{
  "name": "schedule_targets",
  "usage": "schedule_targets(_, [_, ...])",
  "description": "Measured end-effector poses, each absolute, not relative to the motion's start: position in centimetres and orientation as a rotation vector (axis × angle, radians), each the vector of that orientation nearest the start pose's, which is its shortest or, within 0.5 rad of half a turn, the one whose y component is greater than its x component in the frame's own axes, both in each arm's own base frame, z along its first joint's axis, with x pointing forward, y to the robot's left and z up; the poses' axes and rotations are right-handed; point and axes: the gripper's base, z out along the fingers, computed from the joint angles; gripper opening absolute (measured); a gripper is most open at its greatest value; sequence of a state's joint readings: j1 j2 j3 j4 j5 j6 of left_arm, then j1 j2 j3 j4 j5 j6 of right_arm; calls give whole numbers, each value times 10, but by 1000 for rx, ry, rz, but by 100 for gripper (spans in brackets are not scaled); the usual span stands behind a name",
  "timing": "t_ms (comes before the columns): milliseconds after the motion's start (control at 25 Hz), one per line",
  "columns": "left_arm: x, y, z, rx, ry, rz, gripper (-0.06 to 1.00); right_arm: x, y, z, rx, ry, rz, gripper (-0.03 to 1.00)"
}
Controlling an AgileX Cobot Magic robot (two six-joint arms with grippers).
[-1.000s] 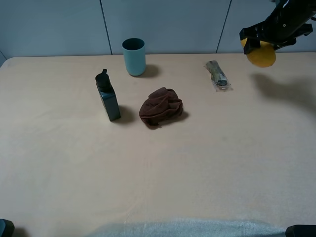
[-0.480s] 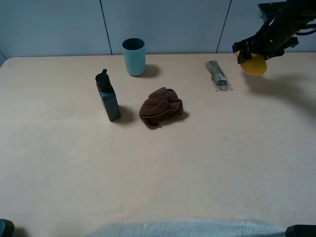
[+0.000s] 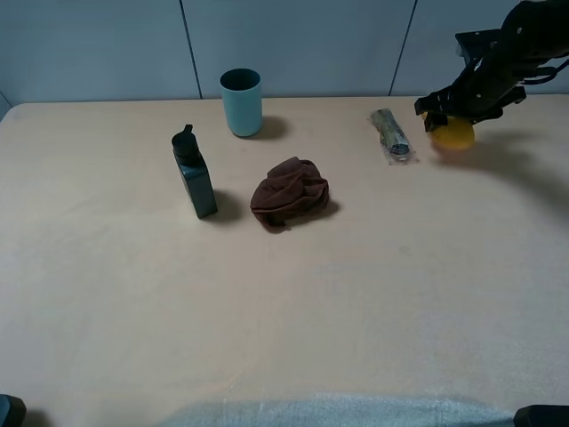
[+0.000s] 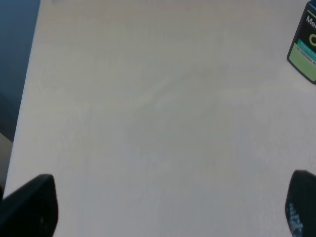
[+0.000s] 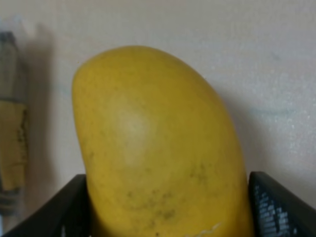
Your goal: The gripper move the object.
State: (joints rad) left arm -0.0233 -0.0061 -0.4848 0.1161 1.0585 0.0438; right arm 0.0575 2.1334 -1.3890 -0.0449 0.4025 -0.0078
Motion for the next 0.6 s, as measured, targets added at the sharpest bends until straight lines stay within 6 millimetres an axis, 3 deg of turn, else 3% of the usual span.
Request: schedule_targets(600, [-4,9,274,64,2048,152,93,442,23,118,-168,2615,-44,47])
